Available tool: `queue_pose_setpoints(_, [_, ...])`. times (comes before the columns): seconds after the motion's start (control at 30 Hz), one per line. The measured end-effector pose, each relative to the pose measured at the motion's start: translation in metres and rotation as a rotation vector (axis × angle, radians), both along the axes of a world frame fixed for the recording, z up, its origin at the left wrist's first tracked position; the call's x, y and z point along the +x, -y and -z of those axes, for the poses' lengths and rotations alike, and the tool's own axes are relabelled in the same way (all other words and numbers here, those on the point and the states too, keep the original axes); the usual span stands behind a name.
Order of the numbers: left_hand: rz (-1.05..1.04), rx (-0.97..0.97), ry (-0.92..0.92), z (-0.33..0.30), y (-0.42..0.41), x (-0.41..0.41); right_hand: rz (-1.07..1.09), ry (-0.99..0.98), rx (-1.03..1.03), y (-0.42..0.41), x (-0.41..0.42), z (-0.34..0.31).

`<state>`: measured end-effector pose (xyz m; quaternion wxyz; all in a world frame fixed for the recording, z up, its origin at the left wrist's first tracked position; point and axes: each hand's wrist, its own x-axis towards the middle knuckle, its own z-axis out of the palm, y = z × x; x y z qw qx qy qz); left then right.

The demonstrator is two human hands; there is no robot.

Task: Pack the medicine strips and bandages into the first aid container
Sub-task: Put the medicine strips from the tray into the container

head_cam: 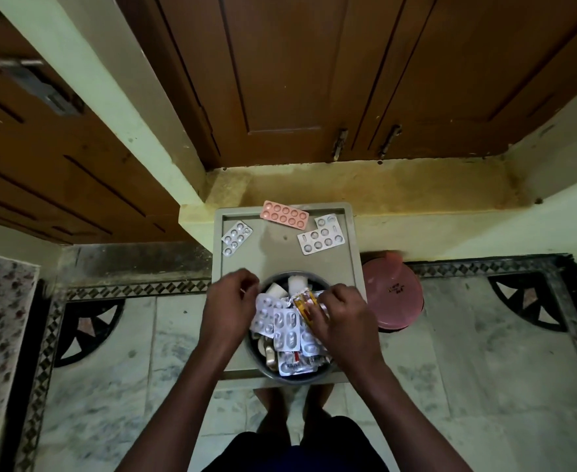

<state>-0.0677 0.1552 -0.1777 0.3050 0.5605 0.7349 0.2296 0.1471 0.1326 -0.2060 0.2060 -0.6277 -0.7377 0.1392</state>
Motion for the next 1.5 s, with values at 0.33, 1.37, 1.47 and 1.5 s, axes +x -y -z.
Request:
queue_pose_setpoints(0.33, [0.093, -0.125, -0.348, 0.072, -0.126, -0.033, 0.045, 0.191, -0.265, -0.143, 0.001, 0.038])
queue_pose_setpoints(1.37, [0.130, 0.033, 0.068, 0.038, 0.080, 0.039, 0.351, -0.536, -0.204, 0.034, 0.001, -0.003])
queue_pose_setpoints(1.47, [0.212, 0.087, -0.237, 0.035, 0.080, 0.041, 0.154, -0.309, -0.182, 0.040, -0.003, 0.001])
queue_pose_setpoints(1.5, [0.230, 0.107, -0.284, 0.034, 0.078, 0.040, 0.093, -0.220, -0.186, 0.041, -0.004, 0.001])
